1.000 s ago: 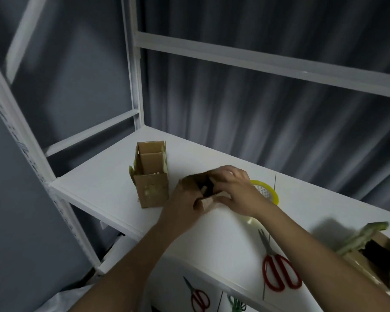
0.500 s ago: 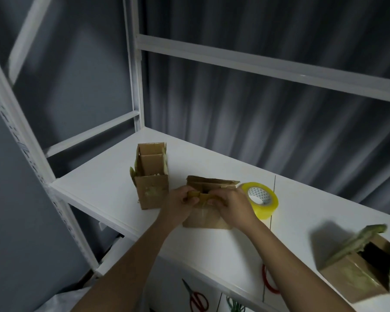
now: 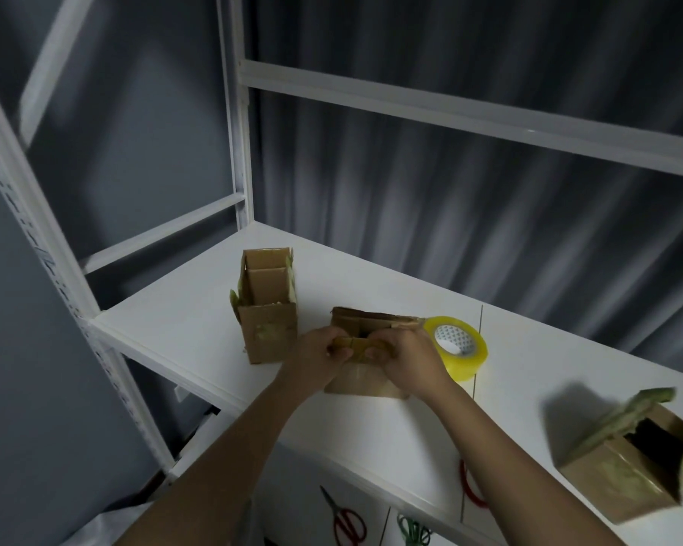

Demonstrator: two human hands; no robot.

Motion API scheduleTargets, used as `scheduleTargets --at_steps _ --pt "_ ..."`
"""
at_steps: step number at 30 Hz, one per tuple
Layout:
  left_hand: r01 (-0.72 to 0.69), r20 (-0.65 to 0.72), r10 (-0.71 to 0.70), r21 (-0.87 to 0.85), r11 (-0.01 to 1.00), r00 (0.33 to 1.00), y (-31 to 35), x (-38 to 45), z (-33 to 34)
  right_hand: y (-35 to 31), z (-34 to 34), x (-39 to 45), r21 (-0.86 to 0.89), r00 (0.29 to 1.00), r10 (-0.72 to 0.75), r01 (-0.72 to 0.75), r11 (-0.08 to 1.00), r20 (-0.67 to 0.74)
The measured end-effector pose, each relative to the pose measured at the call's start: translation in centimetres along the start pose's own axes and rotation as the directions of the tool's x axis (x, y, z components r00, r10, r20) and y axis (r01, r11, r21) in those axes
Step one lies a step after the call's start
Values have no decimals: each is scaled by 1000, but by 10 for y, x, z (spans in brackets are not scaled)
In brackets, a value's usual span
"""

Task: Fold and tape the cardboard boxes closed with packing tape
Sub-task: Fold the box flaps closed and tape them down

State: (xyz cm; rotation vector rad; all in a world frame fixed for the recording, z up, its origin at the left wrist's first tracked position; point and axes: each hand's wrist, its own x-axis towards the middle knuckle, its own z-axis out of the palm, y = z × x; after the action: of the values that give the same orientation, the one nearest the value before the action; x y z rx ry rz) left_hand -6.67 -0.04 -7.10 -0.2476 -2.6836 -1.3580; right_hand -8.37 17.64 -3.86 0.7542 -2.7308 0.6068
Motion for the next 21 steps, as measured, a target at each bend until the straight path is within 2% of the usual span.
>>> scheduleTargets --at_steps 2,6,9,11,16,19,21 --pt "7 -1 -7 -6 1000 1000 2 1 -1 0 -1 0 -22 999 -19 18 1000 -34" --pt "9 -106 -8 17 1000 994 7 0 5 3 6 -9 -58 983 -91 83 995 -161" --pt "1 -172 6 38 999 985 7 -4 11 15 13 -26 13 931 -32 40 999 -365" --pt "-30 -233 37 35 999 972 5 -4 14 31 14 -42 59 887 70 -49 997 -456" --pt "-23 -313 26 13 1000 949 9 5 28 88 14 -71 155 844 380 -347 925 -377" --pt "-65 -334 77 48 997 939 14 9 32 115 7 -78 67 832 500 -499 864 -242" --pt "-88 -320 112 90 992 941 15 9 32 127 2 -75 -8 835 530 -537 844 -149"
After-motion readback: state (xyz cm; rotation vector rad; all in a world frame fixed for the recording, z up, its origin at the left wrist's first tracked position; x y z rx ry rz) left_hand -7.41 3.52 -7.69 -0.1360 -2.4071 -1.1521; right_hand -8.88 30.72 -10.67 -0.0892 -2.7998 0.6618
